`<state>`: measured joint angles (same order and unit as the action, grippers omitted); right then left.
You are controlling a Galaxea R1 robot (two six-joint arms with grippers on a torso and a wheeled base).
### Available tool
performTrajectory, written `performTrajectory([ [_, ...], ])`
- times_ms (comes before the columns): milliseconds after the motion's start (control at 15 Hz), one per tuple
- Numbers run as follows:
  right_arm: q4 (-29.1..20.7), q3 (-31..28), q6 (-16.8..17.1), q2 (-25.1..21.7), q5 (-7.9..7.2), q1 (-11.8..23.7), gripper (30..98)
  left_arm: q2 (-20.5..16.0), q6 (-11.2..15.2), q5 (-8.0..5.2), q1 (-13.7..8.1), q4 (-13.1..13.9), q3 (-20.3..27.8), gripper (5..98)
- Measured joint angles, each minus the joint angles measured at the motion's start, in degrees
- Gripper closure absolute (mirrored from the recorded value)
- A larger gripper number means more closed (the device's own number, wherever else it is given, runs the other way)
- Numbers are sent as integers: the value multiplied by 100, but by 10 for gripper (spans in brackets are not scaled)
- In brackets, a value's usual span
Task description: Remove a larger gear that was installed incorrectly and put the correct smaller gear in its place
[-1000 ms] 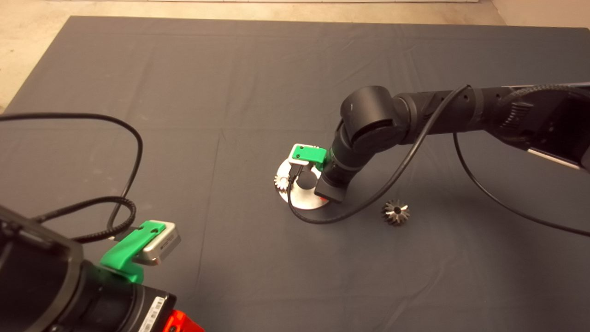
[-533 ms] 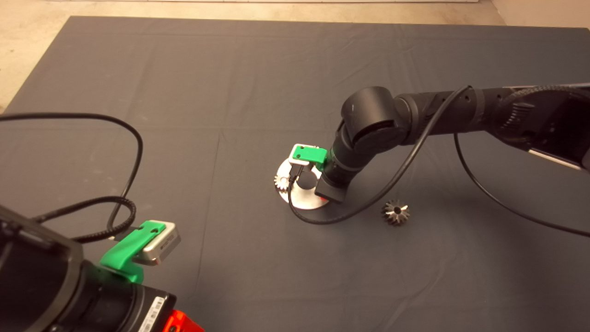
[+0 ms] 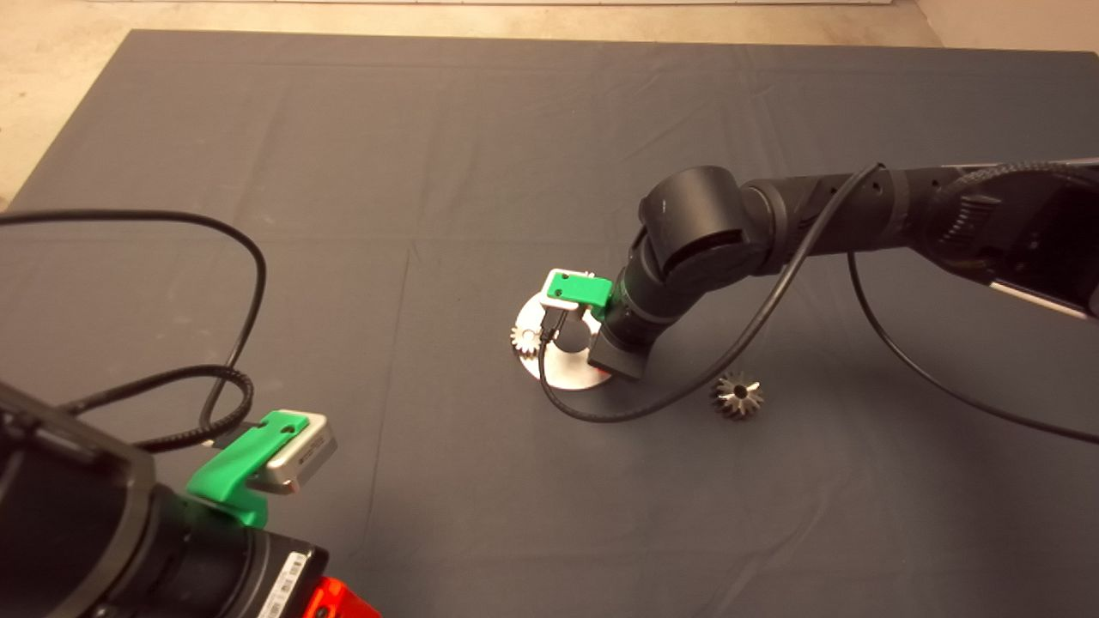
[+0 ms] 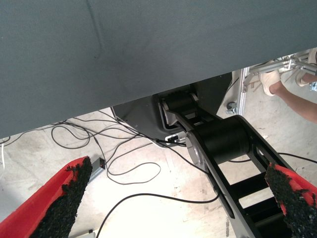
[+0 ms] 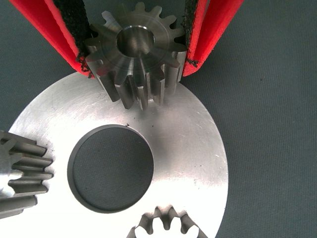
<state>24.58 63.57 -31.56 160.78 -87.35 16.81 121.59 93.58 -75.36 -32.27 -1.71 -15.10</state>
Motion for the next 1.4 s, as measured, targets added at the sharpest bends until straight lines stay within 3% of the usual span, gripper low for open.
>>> performTrajectory([
  [333,10,-44,-65,0,-52,-63,864,0,0,0,0,0,0,127],
  [1400,15,40,-110,-2,-5,-83,860,0,0,43,0,0,0,127],
])
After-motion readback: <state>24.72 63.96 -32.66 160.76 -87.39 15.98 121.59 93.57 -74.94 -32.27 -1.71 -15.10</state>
